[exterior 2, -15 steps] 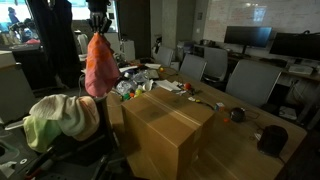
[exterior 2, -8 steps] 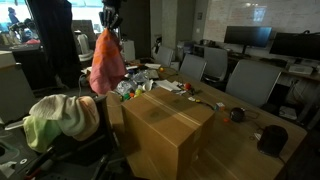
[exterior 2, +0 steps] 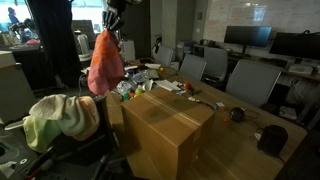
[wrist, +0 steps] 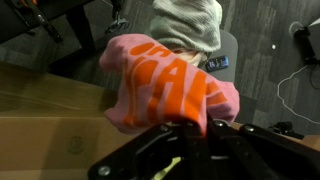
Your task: Move the pink shirt, the green towel and the peach shirt on the top of the box respectively
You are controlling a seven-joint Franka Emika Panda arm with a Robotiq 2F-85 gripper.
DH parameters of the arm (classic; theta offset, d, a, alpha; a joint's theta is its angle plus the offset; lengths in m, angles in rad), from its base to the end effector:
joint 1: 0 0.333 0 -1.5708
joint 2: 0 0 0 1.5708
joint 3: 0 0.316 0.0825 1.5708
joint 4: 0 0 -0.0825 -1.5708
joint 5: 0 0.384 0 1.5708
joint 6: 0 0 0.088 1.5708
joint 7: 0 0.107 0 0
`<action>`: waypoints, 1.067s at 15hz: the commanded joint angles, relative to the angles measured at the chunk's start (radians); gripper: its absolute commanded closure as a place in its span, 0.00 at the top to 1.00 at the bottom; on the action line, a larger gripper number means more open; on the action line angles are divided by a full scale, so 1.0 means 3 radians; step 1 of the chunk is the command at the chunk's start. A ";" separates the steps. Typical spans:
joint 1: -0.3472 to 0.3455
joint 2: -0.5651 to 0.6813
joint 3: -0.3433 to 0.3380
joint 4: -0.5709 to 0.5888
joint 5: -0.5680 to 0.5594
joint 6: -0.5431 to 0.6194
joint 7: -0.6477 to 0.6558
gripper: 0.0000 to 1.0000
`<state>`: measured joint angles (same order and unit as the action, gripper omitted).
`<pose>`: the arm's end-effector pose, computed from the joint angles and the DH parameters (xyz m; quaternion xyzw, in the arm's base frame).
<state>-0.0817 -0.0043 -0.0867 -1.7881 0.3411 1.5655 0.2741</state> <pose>0.5364 -0.0548 0.5313 -0.9519 0.2321 0.1161 0.1631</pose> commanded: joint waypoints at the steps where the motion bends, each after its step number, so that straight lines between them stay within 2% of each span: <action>1: 0.0040 0.0206 0.0050 0.0412 -0.0014 -0.0275 0.0039 0.02; 11: 0.0354 0.1116 0.0299 0.2012 -0.0387 -0.1027 0.0325 0.02; 16: 0.0190 0.1459 0.0211 0.2635 -0.0110 -0.1196 0.0487 0.02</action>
<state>0.0162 0.3511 -0.0083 -1.1670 0.2523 1.2803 0.3906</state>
